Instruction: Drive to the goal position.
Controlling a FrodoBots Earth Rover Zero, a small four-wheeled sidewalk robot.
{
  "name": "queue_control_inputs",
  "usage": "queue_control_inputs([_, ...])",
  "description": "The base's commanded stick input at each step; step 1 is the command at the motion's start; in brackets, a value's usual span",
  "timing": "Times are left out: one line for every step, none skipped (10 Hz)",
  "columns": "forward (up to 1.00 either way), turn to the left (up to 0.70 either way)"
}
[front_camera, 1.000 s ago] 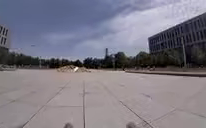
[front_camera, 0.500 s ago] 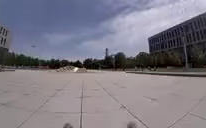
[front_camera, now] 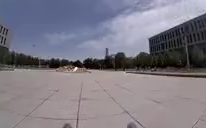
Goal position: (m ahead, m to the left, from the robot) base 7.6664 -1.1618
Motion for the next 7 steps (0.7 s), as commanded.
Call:
queue_control_inputs([0.45, 0.0])
queue_control_inputs([0.45, 0.0])
queue_control_inputs([0.45, 0.0])
queue_control_inputs([0.45, 0.0])
queue_control_inputs([0.45, 0.0])
queue_control_inputs([0.45, 0.0])
queue_control_inputs([0.45, 0.0])
